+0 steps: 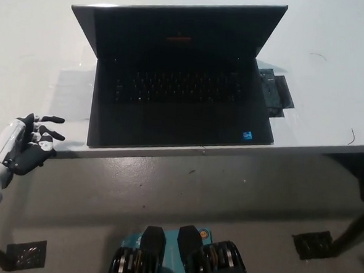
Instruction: The robot uses its right hand to push down on the lid of a laptop kept in the middle of the desk to close it
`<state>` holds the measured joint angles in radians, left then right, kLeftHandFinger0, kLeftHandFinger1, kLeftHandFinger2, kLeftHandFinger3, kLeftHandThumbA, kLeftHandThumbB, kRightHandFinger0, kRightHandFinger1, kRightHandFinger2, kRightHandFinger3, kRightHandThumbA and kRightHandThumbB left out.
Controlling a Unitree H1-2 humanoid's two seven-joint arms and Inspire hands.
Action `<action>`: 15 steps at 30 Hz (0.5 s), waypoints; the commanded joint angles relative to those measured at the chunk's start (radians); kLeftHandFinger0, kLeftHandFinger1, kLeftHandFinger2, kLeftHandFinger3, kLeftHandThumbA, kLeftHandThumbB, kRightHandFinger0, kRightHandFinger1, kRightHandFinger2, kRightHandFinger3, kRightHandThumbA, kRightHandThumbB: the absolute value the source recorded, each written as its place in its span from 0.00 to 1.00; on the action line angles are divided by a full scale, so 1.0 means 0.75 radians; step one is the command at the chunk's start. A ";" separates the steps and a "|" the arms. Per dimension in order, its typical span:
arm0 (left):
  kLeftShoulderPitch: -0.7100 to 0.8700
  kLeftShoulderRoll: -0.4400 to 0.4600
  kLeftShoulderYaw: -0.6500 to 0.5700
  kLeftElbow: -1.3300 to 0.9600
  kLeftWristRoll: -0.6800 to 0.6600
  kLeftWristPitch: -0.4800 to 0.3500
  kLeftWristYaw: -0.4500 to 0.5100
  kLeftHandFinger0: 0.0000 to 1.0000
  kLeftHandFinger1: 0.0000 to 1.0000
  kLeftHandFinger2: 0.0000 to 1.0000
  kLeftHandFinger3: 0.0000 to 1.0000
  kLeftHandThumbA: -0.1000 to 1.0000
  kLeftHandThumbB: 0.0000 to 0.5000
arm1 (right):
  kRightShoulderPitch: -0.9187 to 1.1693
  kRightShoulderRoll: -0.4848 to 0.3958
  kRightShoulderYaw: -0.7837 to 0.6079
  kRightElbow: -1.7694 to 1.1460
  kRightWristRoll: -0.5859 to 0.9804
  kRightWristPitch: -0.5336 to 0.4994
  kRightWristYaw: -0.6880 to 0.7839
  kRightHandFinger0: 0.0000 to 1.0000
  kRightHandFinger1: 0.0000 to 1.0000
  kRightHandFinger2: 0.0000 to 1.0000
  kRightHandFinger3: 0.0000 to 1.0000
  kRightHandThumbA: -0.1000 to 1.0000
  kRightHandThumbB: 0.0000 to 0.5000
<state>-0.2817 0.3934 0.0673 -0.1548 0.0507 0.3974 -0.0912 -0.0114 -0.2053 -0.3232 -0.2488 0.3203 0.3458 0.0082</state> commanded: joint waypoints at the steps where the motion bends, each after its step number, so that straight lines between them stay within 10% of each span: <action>1: -0.036 0.025 0.001 -0.017 0.027 0.008 -0.008 0.27 0.36 0.48 0.64 0.00 0.03 | -0.092 -0.086 -0.036 -0.104 0.024 0.043 -0.006 0.92 0.82 0.80 0.96 1.00 0.44; 5: -0.033 0.026 0.001 -0.023 0.035 0.017 -0.008 0.27 0.38 0.50 0.64 0.00 0.03 | -0.264 -0.188 -0.043 -0.150 0.006 0.134 -0.017 0.90 0.81 0.80 0.93 1.00 0.58; 15: -0.047 0.036 0.002 -0.026 0.032 0.037 -0.024 0.31 0.40 0.52 0.65 0.01 0.04 | -0.651 -0.424 0.183 -0.143 0.023 0.166 -0.080 1.00 0.91 0.90 1.00 1.00 0.40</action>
<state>-0.2860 0.3937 0.0654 -0.1543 0.0659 0.4182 -0.0926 -0.4187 -0.4717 -0.2266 -0.3383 0.3346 0.4519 -0.0307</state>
